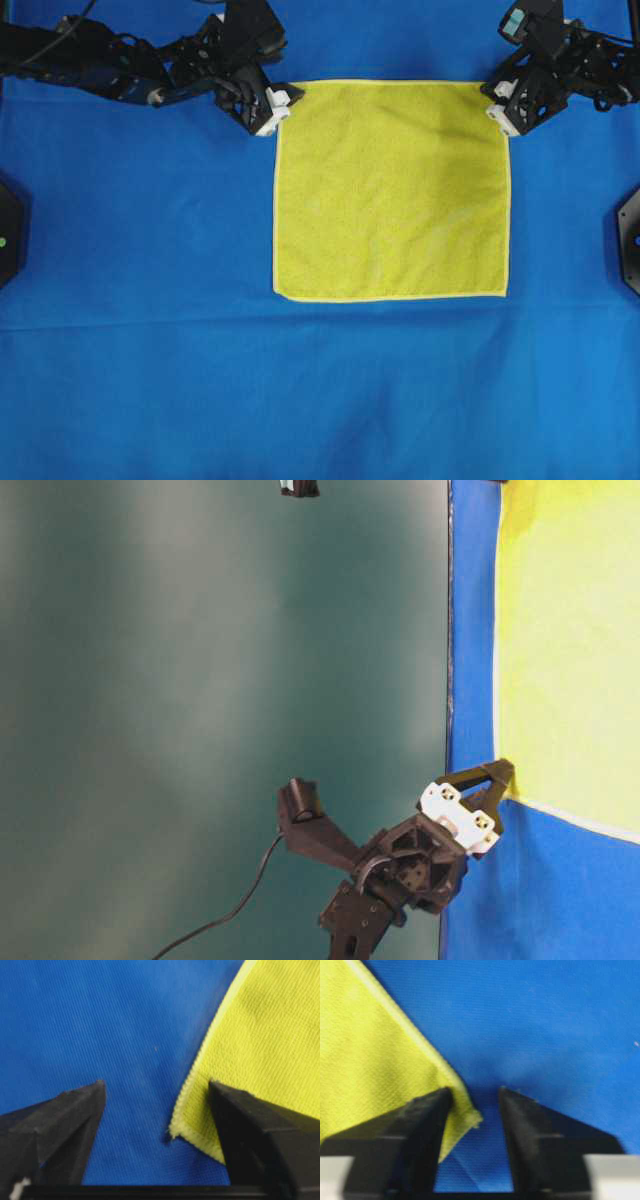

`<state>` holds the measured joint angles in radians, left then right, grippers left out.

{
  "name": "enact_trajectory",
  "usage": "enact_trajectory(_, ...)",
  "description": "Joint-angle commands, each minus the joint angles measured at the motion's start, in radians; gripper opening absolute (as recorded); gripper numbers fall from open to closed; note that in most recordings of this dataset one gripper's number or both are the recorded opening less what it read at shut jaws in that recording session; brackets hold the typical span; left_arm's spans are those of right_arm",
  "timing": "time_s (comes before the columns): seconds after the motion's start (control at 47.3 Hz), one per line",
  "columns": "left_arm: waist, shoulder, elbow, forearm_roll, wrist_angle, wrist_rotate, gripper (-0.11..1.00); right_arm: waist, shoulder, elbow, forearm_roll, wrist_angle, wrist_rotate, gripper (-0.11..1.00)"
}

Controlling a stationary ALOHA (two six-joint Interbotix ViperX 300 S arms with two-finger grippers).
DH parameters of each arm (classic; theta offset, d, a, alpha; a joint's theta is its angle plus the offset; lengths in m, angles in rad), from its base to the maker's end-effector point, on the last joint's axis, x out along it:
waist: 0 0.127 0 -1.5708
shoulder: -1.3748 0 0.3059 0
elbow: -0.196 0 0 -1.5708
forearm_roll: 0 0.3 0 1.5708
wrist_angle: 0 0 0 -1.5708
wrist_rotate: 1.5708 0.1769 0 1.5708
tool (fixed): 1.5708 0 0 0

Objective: Fold the yellow towel.
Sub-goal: 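Move both grippers to the far corners of the yellow towel, then pinch the far towel corners with both grippers and lift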

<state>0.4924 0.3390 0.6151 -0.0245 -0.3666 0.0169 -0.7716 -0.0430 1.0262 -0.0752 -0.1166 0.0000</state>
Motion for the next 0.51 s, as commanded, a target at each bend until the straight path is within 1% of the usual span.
enact_trajectory(0.0,0.005,0.002,-0.031,0.002,0.04,0.0,0.63,-0.005,-0.005,-0.006,-0.003,-0.003,-0.002,0.37)
enact_trajectory(0.063,0.005,0.006,-0.037,0.002,0.055,0.017,0.46,-0.002,-0.005,-0.003,-0.003,0.003,0.0,0.19)
enact_trajectory(0.085,0.003,0.006,-0.038,0.002,0.057,0.023,0.38,0.0,-0.005,-0.003,-0.003,0.006,0.002,0.11)
enact_trajectory(0.127,0.0,0.006,-0.038,0.002,0.057,0.041,0.26,0.003,-0.009,-0.003,-0.002,0.012,0.002,0.03)
enact_trajectory(0.19,0.0,0.006,-0.038,0.002,0.057,0.049,0.1,0.006,-0.009,-0.002,-0.002,0.018,0.008,0.03)
enact_trajectory(0.233,0.0,0.006,-0.038,0.002,0.057,0.051,0.01,0.005,-0.009,-0.002,-0.002,0.018,0.011,0.03)
enact_trajectory(0.338,0.0,-0.005,-0.04,0.0,0.069,0.063,0.01,0.005,-0.018,0.002,0.002,0.018,0.012,0.03)
enact_trajectory(0.486,0.005,-0.058,-0.043,0.002,0.109,0.069,0.01,0.006,-0.064,0.006,0.008,0.029,0.012,0.03)
